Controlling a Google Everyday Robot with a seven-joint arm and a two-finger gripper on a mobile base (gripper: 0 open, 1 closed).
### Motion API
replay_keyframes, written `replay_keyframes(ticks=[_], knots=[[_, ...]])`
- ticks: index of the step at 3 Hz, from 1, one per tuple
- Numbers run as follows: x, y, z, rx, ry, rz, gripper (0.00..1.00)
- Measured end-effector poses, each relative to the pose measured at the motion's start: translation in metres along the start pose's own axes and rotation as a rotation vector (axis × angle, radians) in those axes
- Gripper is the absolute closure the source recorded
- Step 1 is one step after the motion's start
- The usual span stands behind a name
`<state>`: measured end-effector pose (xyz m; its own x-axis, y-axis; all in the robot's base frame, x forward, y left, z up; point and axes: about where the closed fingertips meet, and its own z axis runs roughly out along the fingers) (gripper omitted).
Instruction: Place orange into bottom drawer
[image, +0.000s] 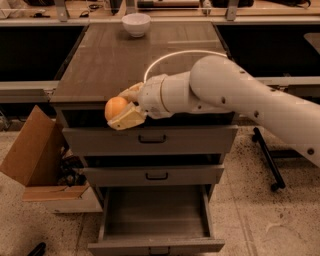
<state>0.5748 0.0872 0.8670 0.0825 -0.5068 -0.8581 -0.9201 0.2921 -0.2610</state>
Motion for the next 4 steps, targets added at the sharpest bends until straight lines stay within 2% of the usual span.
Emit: replay_keyframes(ticks=[1,2,3,4], knots=[[0.052,0.024,0.003,0.018,-0.010,0.077,1.00],[0.052,0.024,0.003,0.018,-0.010,0.077,1.00],[0.075,0.024,0.008,0.010,0.007,0.082,1.00],[0.133,0.031,0.020,-0.043,0.012,0.099,1.00]])
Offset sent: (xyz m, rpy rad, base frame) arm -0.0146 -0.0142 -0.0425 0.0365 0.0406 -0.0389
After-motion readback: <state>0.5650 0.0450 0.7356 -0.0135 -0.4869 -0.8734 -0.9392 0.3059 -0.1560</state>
